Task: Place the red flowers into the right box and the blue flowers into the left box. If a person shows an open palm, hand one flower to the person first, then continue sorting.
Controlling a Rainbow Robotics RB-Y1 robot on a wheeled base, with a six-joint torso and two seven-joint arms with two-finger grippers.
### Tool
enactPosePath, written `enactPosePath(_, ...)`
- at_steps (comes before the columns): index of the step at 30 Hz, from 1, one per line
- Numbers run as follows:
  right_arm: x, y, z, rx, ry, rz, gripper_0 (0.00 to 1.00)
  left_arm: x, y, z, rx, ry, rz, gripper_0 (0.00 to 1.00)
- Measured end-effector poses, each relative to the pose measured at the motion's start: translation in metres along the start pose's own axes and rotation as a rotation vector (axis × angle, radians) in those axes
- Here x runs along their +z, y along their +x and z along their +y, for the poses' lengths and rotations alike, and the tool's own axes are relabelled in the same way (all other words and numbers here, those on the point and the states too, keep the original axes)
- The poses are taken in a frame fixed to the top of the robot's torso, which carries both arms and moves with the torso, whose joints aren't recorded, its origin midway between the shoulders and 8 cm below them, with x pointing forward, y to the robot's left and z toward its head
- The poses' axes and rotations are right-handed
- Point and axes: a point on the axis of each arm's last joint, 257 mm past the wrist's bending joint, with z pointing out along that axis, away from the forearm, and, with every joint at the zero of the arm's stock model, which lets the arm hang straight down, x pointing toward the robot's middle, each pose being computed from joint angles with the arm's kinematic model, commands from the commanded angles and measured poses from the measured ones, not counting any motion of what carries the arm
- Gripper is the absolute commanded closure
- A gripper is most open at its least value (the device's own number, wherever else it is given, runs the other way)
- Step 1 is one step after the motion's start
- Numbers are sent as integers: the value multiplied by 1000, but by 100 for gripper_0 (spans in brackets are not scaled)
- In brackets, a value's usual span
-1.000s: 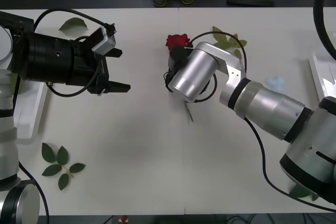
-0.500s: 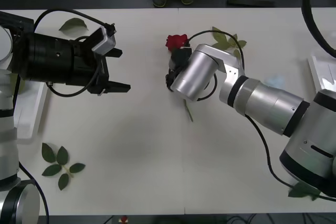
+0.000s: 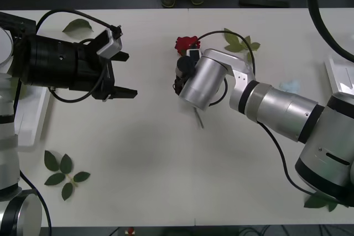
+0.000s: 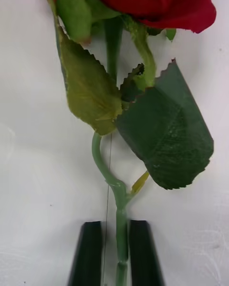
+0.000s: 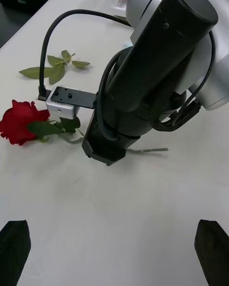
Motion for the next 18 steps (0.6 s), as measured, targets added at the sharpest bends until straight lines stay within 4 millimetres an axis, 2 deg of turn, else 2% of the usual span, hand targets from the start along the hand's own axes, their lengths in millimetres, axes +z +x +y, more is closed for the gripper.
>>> enactPosePath(9, 0, 0, 2, 2, -7, 3, 100, 0, 0, 0, 0, 0, 0, 0)
enactPosePath(11, -3, 4, -2, 31, 7, 36, 100, 0, 0, 0, 0, 0, 0, 0)
enactPosePath(14, -14, 17, -31, 70, 80, 145, 100, 0, 0, 0, 0, 0, 0, 0)
enactPosePath(18, -48, 4, -70, 138, 103, 234, 100, 0, 0, 0, 0, 0, -1, 0)
